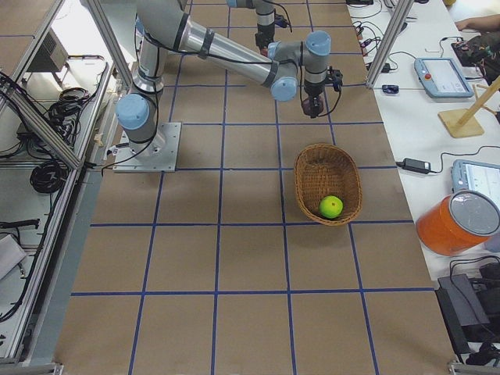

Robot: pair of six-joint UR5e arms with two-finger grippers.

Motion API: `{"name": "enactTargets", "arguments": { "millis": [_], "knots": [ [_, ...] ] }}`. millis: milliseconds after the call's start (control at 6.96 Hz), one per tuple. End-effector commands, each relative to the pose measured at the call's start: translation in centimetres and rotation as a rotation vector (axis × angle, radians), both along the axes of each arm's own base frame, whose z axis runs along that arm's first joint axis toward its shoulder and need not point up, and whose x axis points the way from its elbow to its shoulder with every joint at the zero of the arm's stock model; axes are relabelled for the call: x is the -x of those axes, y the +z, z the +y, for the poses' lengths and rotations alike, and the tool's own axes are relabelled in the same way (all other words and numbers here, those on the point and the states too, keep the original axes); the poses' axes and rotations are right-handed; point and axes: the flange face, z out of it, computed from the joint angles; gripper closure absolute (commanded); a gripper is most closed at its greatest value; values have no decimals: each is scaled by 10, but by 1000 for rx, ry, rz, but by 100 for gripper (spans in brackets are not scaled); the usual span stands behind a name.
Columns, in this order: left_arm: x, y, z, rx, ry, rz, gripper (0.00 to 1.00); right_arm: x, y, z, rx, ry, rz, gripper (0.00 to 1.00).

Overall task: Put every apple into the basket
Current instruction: 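Put dark apple in basket with right while left sets red apple down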

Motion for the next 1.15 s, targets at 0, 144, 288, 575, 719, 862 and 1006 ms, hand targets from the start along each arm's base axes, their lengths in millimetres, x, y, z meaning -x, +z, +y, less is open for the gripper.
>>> {"name": "enactTargets", "arguments": {
  "millis": [0,144,288,575,719,862,1006],
  "knots": [
    [51,-26,-5,-4,27,-1,56,132,7,-11,-14,-23,149,100],
    [50,-35,-3,-14,10,-16,21,169,-19,-15,-45,-63,143,100],
    [50,-40,-11,0,-56,-42,0,198,-43,-23,-66,-66,138,100],
    [51,-13,-25,45,-62,-28,0,221,-64,-30,-87,-76,134,80],
    [55,21,-38,54,-81,-28,0,239,-77,-30,-100,-99,122,59],
    [54,65,-46,1,-173,-60,0,246,-88,-28,-111,-110,104,6],
    [39,115,-52,-20,-361,-87,0,245,-83,-27,-117,-116,102,0]
  ]
}}
